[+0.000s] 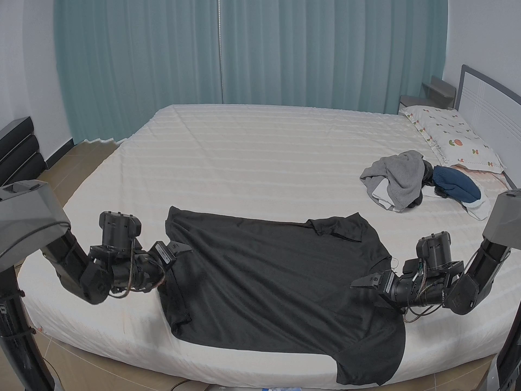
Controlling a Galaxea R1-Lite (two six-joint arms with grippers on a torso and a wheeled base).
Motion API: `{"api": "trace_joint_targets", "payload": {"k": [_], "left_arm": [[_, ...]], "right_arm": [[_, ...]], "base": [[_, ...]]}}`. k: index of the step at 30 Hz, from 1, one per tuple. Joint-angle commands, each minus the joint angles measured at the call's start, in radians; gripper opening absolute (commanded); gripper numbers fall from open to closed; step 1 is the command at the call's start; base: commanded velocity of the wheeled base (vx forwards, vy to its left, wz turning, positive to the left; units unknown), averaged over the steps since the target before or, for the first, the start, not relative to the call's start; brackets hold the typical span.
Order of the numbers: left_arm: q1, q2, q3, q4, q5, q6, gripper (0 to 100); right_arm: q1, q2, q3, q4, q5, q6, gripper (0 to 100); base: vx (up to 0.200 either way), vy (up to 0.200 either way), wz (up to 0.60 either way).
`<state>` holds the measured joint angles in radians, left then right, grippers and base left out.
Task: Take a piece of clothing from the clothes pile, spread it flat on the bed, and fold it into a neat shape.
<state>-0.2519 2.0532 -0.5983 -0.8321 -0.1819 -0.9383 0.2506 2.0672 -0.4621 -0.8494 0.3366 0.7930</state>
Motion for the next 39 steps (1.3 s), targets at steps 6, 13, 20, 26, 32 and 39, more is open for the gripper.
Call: {"api": "trace_joint_targets", "payload": {"k": [6, 13, 20, 26, 32, 39], "left_arm": [[-0.179, -0.053, 0.144, -0.111, 0.004, -0.06, 100], [-0.216, 0.07, 0.158, -0.128, 0.093, -0.054, 100], [-0.224, 0.073, 0.213, -0.131, 0.127, -0.047, 100], [-0.167, 0.073, 0.259, -0.127, 0.171, 0.058, 100], [-0.09, -0.008, 0.308, -0.096, 0.177, 0.15, 100], [-0.032, -0.068, 0.359, -0.025, 0.177, 0.162, 100]], "right_arm": [[0.004, 0.004, -0.001, 0.0, 0.001, -0.001, 100], [0.004, 0.004, -0.001, 0.0, 0.001, -0.001, 100], [0.004, 0.004, 0.0, 0.0, -0.001, -0.001, 100], [0.004, 0.004, 0.002, 0.0, -0.001, -0.005, 100], [0.004, -0.001, 0.003, 0.0, -0.002, -0.003, 100], [0.004, -0.006, 0.003, 0.0, -0.001, -0.003, 100]], "base": [[0.0, 0.0, 0.0], [0.0, 0.0, 0.0], [0.0, 0.0, 0.0], [0.0, 0.0, 0.0], [0.0, 0.0, 0.0], [0.0, 0.0, 0.0]]}}
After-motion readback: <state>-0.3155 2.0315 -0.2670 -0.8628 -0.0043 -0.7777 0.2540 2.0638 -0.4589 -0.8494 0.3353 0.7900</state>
